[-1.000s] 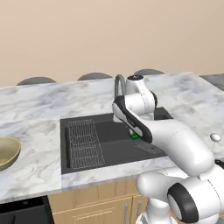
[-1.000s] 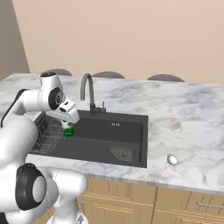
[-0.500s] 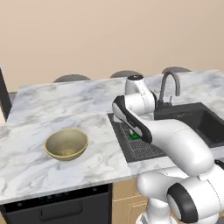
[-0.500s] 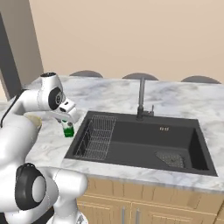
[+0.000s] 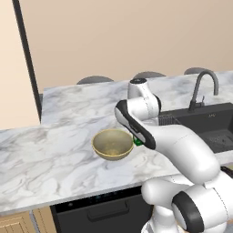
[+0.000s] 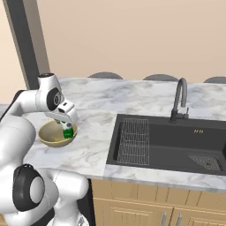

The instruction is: Gather the eggs and milk located in the vicinity of the sink area and place them right next to the bowl.

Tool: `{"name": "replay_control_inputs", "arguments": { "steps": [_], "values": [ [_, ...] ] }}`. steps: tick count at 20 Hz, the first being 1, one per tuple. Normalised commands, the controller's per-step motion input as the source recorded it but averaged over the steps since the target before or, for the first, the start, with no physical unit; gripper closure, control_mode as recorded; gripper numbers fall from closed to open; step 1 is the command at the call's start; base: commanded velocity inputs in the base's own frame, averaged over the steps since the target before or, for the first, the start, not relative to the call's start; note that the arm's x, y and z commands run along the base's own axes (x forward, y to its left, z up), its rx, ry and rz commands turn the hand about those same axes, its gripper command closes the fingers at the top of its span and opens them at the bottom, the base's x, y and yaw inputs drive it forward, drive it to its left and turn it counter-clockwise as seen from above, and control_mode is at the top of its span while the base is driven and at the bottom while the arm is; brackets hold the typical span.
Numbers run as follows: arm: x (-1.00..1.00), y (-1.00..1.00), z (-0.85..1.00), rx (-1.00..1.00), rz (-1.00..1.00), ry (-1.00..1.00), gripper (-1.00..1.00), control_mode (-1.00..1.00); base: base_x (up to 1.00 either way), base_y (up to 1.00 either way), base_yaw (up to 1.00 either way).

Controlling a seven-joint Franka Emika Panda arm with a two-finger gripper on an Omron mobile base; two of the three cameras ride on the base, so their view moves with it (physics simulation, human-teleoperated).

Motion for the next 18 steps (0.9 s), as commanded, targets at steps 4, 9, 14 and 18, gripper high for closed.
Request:
{"name": "replay_control_inputs", "arguments": {
  "steps": [4, 9, 14, 18],
  "values": [
    [0.05, -0.04, 0.00, 0.00, 0.04, -0.01, 1.00, -1.00, 0.00, 0.00, 0.00],
    [0.16, -0.71, -0.02, 0.00, 0.28, 0.00, 1.00, -1.00, 0.00, 0.00, 0.00],
    [0.37, -0.70, -0.04, 0.01, 0.41, -0.01, 1.00, -1.00, 0.00, 0.00, 0.00],
    [0.38, -0.38, -0.34, 0.06, 0.65, 0.00, 1.00, -1.00, 0.00, 0.00, 0.00]
  ]
}}
